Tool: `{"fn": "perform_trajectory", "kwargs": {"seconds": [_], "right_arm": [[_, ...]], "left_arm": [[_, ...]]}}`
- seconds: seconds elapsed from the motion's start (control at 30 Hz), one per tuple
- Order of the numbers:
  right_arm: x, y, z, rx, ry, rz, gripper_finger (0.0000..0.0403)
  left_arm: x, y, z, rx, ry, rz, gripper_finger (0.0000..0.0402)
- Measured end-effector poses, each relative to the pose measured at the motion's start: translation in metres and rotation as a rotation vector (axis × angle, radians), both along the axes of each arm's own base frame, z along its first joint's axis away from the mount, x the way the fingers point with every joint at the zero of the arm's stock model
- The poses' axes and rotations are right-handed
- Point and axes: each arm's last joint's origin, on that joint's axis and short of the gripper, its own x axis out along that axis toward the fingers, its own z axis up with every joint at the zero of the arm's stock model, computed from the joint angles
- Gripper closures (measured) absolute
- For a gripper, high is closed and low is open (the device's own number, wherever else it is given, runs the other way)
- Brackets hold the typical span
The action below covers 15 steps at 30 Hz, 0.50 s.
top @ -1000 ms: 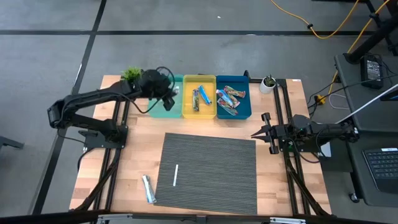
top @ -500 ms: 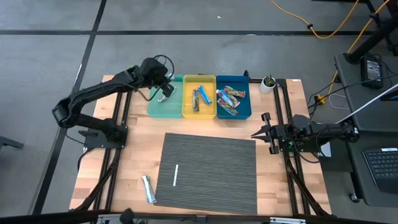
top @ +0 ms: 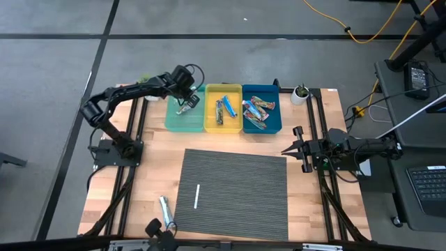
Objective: Pick and place Granola Bars by type
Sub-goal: Put the yellow granola bar into the green bin
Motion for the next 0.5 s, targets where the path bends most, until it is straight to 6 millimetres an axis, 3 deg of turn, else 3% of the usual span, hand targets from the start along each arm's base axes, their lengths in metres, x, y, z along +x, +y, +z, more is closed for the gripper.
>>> {"fn": "perform_trajectory", "kwargs": {"seconds": [0.27,0.5], "right_arm": [[0.000,0.000,0.000,0.000,0.000,0.000,0.0377],[0.000,0.000,0.000,0.000,0.001,0.000,0.0377]], "left_arm": [[0.002,0.004,-0.008,0.001,0.029,0.013,0.0368],[0.001,0.014,-0.027,-0.043,0.070,0.047,0.0368]]}}
